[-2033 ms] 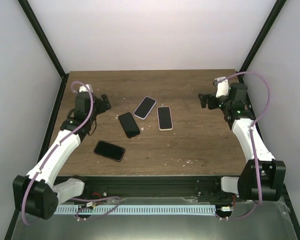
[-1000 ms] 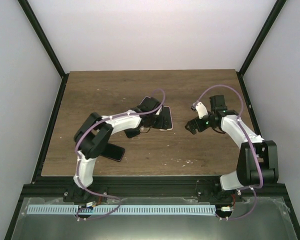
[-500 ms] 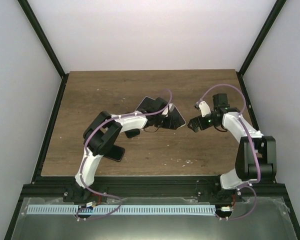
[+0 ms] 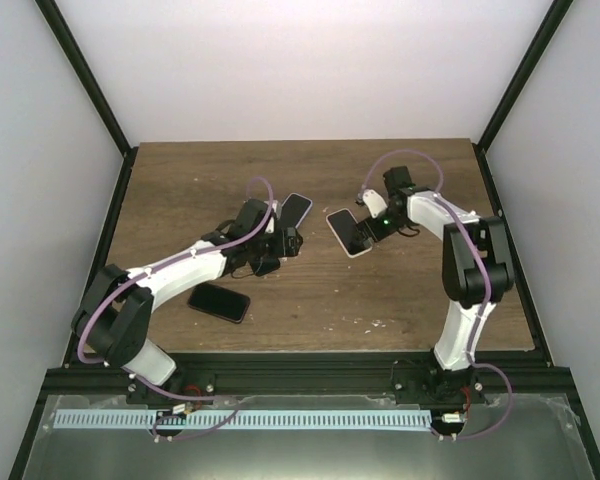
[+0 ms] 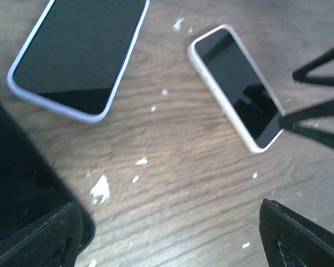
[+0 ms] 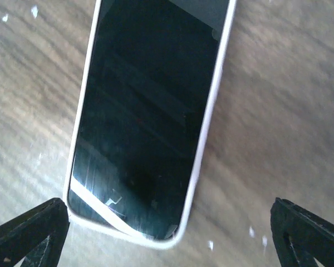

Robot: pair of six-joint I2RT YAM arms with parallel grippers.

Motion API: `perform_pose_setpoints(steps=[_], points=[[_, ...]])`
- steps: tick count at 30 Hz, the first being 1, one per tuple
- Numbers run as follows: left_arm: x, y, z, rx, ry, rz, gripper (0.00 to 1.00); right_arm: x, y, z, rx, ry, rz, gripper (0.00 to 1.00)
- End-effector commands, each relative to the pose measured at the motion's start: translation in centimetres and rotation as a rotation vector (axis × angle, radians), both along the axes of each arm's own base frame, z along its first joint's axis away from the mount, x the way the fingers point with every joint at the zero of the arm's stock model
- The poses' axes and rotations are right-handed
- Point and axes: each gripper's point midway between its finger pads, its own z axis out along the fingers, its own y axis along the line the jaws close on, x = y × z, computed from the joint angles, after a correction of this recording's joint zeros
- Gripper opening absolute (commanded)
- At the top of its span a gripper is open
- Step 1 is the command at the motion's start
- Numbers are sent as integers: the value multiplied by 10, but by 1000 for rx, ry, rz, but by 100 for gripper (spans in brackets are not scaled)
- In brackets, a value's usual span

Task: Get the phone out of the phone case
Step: Pick up the phone at the center of the board.

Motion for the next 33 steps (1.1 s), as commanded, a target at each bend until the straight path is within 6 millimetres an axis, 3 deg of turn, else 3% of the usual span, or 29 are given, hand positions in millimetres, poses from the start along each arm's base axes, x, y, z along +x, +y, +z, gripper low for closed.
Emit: perform_pose_setpoints(steps=[1,5,9,15,21,27,33], points=[[-13,20,-12,58,6,43,88,19,20,-8,-74,6,22,100],[-15,23,-12,61,2,43,88,16,37,-29,-111,67,49,100],[-15,22,-15,59,3,42,88,5,50,-36,-128,85,83,100],[-14,19,-18,51,18,42,88,-12,34,-63,-283,111,67,100],[-12,18,-23,47,36,54,88,-19,21,-70,-340,116,39,82],[-9,13,-28,34,61,61,87,-34,15,-51,-303,70,68,57],[-8,-8,-26,-63,104,32,84,-66,34,3,-100,-64,156,40]])
